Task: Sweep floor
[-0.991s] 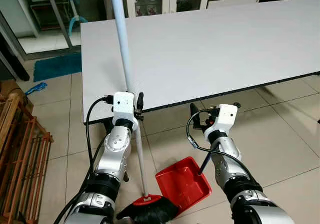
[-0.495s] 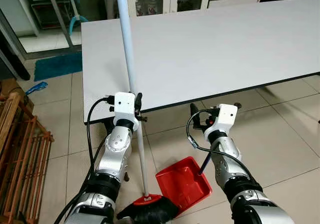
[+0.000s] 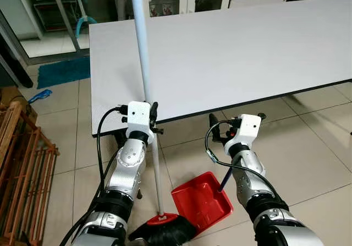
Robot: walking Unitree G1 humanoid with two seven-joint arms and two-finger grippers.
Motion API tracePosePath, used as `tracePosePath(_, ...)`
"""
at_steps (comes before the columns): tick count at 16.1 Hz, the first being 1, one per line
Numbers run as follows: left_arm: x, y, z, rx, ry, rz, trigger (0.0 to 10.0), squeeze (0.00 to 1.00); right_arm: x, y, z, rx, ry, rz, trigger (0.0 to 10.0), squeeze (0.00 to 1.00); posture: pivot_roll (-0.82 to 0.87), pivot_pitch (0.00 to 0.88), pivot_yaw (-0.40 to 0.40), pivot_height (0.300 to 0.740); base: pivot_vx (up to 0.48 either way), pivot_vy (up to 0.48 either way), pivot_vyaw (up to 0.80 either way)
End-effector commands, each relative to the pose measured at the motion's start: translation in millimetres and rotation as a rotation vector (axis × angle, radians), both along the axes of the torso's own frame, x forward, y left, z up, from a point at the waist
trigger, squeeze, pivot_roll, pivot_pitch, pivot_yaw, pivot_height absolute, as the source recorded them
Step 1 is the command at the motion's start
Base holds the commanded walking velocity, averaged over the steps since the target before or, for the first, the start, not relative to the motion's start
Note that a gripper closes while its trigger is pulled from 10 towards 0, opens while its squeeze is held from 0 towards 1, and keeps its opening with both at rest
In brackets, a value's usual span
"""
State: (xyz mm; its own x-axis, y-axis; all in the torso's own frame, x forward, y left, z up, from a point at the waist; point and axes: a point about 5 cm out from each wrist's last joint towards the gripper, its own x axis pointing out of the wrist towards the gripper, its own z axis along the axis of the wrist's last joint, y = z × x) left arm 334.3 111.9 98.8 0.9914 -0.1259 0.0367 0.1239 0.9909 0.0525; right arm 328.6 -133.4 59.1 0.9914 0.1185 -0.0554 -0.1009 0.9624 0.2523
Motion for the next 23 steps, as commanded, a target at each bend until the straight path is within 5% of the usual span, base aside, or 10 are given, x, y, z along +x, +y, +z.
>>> tracePosePath(1, -1.9, 2.1, -5.9, 0.015, 0.027, -0.003, 0.0, 0.00, -1.3, -0.8, -3.0, 0.004, 0.019, -0.006, 10.0, 0.00, 0.00, 0.037, 0.011, 0.740, 0.000, 0.000, 0.00)
tracePosePath(10, -0.2, 1.3, 1.1, 0.017, 0.001, -0.003, 0.0, 0.00, -1.2, -1.0, -3.2, 0.003, 0.022, -0.005, 10.0, 0.00, 0.00, 0.036, 0.011, 0.740, 0.000, 0.000, 0.00)
tracePosePath(11, 0.2, 1.0, 2.0, 0.005, 0.004, 0.001, 4.3, 0.00, -1.2, -0.8, -3.3, 0.003, 0.023, -0.003, 10.0, 0.00, 0.00, 0.037, 0.010, 0.740, 0.000, 0.000, 0.00)
tracePosePath(12, 0.8, 0.5, 6.0, -0.011, -0.006, -0.005, 10.0, 0.00, -1.2, -0.8, -3.3, 0.003, 0.023, -0.003, 10.0, 0.00, 0.00, 0.037, 0.010, 0.740, 0.000, 0.000, 0.00)
tracePosePath(17, 2.2, -11.7, 47.1, -0.089, -0.119, -0.167, 10.0, 0.00, -1.4, -0.4, -3.5, 0.004, 0.024, 0.000, 10.0, 0.00, 0.00, 0.038, 0.009, 0.740, 0.000, 0.000, 0.00)
tracePosePath(23, 1.5, -18.2, 86.1, -0.072, -0.212, -0.262, 10.0, 0.00, -0.5, 0.2, -2.8, 0.004, 0.024, 0.004, 10.0, 0.00, 0.00, 0.036, 0.009, 0.740, 0.000, 0.000, 0.00)
